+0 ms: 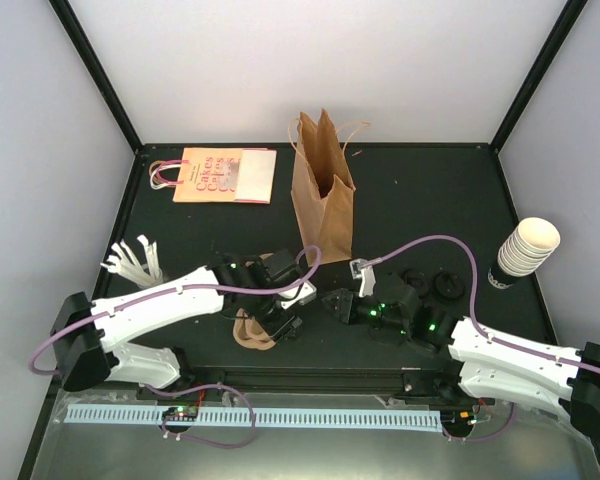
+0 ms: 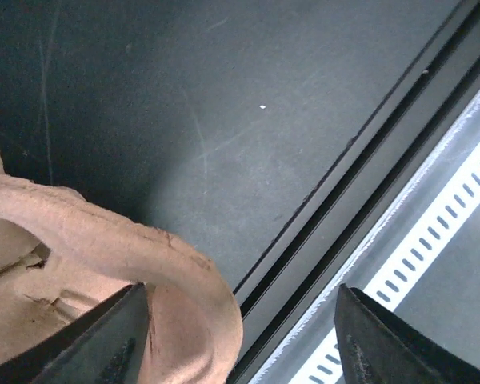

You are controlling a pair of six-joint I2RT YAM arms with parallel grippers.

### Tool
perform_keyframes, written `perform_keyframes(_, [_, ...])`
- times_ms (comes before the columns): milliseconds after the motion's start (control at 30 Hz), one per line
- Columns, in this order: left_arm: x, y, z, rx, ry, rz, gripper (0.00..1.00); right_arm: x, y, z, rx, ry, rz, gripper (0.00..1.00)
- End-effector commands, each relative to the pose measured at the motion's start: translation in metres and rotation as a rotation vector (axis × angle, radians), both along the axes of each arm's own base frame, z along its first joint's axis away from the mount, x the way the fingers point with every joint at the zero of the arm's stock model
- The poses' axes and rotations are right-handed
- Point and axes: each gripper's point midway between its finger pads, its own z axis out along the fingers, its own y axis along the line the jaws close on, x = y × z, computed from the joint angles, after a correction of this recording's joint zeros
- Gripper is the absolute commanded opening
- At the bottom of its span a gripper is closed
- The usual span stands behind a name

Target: Pack the takeout coffee

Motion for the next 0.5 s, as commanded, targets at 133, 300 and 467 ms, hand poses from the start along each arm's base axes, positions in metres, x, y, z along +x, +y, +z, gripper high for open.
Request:
perform_keyframes(133, [0.006,0.010,-0.006,0.135,-0.005,0.006,0.42,0.005,-0.007,-0.003,-0.017,-0.014,-0.032,0.30])
perform_keyframes(300, [0.015,0.002,0.016,0.112,-0.030,0.053,0.32,0.004,-0.006,-0.004,-0.016,-0.014,-0.026,0.30])
perform_keyframes(467, [0.024,-0.013,0.038,0.053,0.010,0.139,0.27,0.002,-0.004,-0.004,-0.019,-0.014,-0.008,0.30])
